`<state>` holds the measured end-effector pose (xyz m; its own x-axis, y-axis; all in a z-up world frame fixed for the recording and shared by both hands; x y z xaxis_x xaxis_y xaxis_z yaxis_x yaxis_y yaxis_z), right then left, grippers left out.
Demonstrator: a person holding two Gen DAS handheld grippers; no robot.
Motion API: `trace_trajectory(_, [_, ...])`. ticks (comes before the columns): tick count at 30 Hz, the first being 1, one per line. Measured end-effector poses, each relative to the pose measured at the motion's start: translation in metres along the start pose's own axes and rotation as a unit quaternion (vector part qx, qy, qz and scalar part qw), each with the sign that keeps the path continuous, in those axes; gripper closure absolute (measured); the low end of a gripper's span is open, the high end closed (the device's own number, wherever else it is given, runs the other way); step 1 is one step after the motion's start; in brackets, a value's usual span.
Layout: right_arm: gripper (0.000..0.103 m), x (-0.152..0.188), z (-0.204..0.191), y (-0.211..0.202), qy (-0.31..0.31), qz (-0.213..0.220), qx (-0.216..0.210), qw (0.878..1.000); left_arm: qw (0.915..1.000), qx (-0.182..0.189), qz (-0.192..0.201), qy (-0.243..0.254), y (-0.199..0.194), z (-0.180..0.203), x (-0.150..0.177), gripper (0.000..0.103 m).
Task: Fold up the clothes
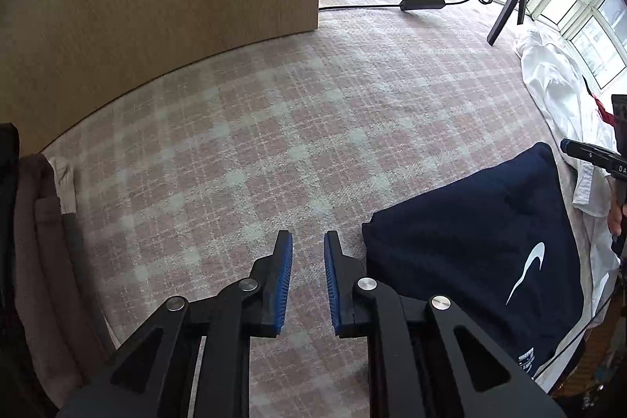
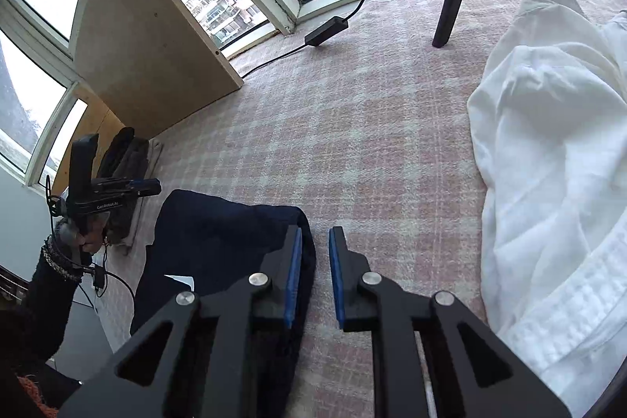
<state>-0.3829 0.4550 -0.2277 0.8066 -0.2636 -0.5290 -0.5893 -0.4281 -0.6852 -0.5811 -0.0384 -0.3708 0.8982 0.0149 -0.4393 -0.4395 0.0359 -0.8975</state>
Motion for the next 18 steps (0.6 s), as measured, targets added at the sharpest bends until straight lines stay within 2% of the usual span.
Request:
trace_trajectory(2, [0.085,0.004,-0.002,-0.003,-0.012,-0.016,0.015,1.000,0.9988,0.019,-0.004,0.045,-0.006,0.050,-0.007,0.078])
trace_trajectory(3, [0.081,0.006,-0.005,-0.006,-0.028,-0.026,0.032,0.999,0.9969,0.036,-0.002,0.069,-0.012,0.080,-0.008,0.066])
trace_trajectory(4, [0.070,0.008,-0.009,-0.009,-0.044,-0.036,0.049,0.997,0.9942,0.054,0.000,0.094,-0.018,0.110,-0.009,0.058])
trace_trajectory(5, [0.061,0.010,-0.012,-0.012,-0.062,-0.045,0.065,0.995,0.9905,0.071,0.002,0.118,-0.024,0.140,-0.010,0.057])
trace_trajectory(7, [0.059,0.012,-0.020,-0.019,-0.106,-0.055,0.090,0.989,0.9850,0.090,0.003,0.147,-0.021,0.193,-0.014,0.056])
trace_trajectory(8, [0.059,0.012,-0.021,-0.020,-0.114,-0.056,0.086,0.988,0.9842,0.090,0.002,0.152,-0.019,0.214,-0.017,0.057])
trace_trajectory(11, [0.059,0.010,-0.013,-0.016,-0.121,-0.067,0.076,0.987,0.9885,0.081,-0.008,0.127,-0.001,0.249,-0.024,0.057])
trace_trajectory(14, [0.059,0.009,-0.002,-0.010,-0.128,-0.078,0.050,0.987,0.9910,0.021,-0.023,0.130,0.030,0.264,-0.028,0.057])
trace_trajectory(16, [0.059,0.011,0.005,-0.008,-0.137,-0.087,0.037,0.986,0.9930,-0.003,-0.035,0.113,0.046,0.263,-0.030,0.058])
trace_trajectory(18, [0.059,0.012,0.007,-0.008,-0.141,-0.093,0.010,0.986,0.9942,-0.019,-0.038,0.099,0.055,0.259,-0.031,0.067])
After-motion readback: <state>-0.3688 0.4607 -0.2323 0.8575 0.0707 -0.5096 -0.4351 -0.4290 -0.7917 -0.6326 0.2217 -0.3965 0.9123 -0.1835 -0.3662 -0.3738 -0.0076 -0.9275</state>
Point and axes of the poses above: each gripper's, at about its wrist camera, not at the fingertips, and y roughly the way its jaws point, z to its right, x to its underside, the point moved 7 cm from there along y, roughly the way its jaws point, and after that the axes turned 8 degrees about z, right-handed, at the moved point
